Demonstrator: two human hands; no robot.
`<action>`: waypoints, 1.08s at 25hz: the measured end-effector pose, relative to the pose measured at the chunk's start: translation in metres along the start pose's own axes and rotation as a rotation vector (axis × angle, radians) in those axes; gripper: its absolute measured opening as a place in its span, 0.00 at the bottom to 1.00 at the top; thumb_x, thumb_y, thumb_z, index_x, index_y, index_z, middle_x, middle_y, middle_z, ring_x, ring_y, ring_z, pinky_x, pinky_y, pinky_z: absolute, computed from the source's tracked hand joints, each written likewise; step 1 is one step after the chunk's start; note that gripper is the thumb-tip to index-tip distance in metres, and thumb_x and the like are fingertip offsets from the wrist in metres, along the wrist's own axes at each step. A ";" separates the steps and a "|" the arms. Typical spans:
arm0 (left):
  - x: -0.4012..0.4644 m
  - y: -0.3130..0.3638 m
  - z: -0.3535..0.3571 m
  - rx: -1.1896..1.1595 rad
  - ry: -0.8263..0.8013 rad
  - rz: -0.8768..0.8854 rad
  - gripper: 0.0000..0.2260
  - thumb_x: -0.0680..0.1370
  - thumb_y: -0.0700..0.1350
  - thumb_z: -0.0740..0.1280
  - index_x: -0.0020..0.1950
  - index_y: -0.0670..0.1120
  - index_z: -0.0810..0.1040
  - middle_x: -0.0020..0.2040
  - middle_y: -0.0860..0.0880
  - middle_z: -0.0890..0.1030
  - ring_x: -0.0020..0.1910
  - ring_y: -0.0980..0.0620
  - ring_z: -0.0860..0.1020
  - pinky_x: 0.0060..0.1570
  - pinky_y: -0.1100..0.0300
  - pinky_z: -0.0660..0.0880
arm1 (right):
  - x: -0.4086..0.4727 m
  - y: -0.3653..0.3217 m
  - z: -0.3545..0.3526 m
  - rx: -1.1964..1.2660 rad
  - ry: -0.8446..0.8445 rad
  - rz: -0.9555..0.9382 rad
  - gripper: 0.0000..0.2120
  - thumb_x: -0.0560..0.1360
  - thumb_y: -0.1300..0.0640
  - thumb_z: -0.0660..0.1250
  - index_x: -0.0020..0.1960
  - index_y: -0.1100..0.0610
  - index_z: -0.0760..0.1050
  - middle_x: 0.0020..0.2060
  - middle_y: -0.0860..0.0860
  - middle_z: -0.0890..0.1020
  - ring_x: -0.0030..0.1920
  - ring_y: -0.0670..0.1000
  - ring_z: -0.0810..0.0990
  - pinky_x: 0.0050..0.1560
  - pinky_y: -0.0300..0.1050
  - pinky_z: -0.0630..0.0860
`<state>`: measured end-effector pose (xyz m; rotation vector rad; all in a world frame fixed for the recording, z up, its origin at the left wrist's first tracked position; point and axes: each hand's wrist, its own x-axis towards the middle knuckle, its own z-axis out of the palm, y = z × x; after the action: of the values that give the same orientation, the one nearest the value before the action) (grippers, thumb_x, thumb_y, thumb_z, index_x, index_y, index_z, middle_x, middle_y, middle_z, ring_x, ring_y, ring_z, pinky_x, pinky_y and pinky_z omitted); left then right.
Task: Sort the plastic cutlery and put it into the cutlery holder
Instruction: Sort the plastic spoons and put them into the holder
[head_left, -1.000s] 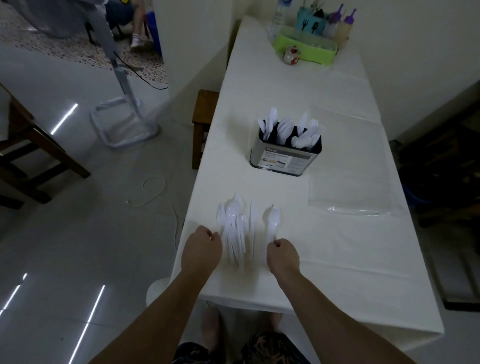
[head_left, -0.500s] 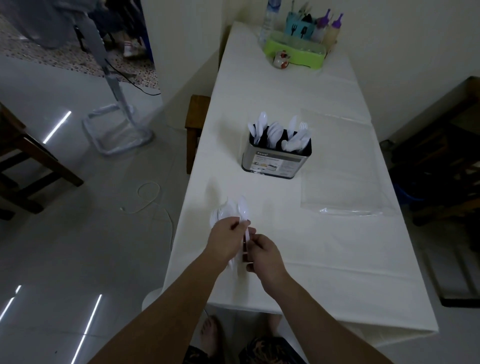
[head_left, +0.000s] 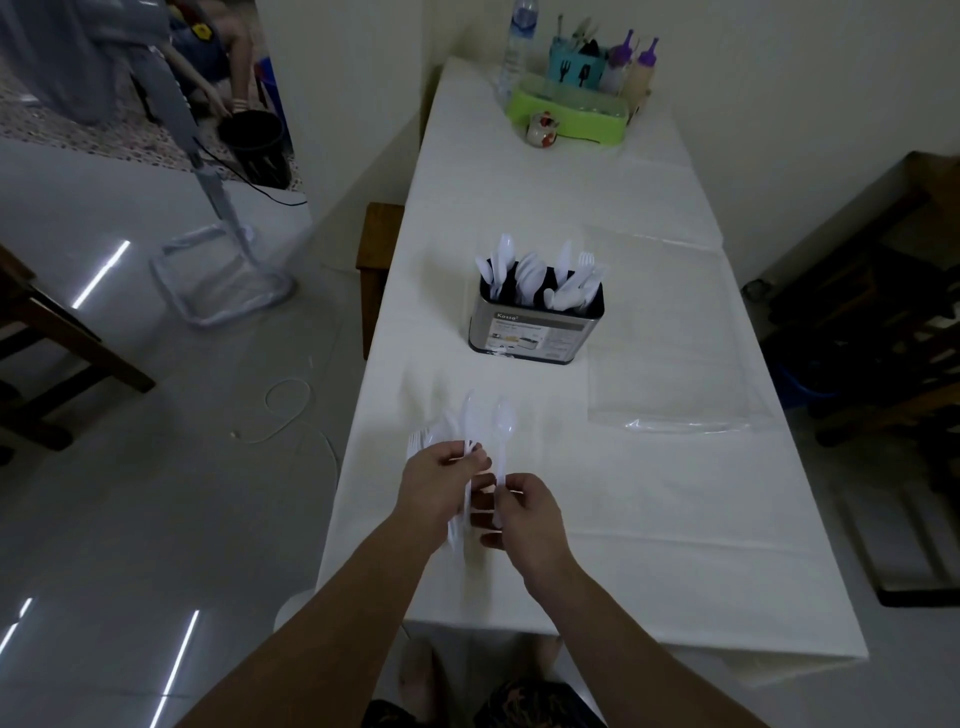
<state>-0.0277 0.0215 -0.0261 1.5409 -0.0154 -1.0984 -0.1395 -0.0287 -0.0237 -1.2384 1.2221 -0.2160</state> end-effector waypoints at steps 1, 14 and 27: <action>0.000 0.001 0.000 0.007 -0.005 0.002 0.07 0.78 0.42 0.70 0.53 0.41 0.84 0.46 0.46 0.87 0.40 0.52 0.86 0.42 0.60 0.82 | 0.000 0.000 0.000 -0.012 0.016 -0.014 0.05 0.82 0.58 0.60 0.54 0.56 0.74 0.45 0.52 0.85 0.41 0.49 0.86 0.42 0.49 0.84; 0.006 0.002 -0.007 -0.112 -0.046 -0.061 0.07 0.79 0.35 0.65 0.52 0.39 0.82 0.50 0.44 0.86 0.49 0.44 0.85 0.50 0.47 0.82 | 0.002 0.007 0.012 -0.263 0.092 -0.153 0.05 0.80 0.52 0.63 0.48 0.52 0.75 0.40 0.48 0.83 0.38 0.50 0.84 0.41 0.49 0.84; 0.011 0.001 -0.008 -0.215 -0.112 -0.108 0.07 0.80 0.38 0.66 0.55 0.40 0.83 0.51 0.41 0.86 0.51 0.41 0.84 0.53 0.48 0.81 | 0.008 0.007 0.008 -0.311 0.054 -0.176 0.13 0.83 0.51 0.56 0.45 0.54 0.75 0.35 0.48 0.77 0.36 0.47 0.75 0.38 0.41 0.72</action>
<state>-0.0165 0.0211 -0.0330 1.2990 0.1080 -1.2294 -0.1335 -0.0273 -0.0356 -1.6219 1.2246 -0.1939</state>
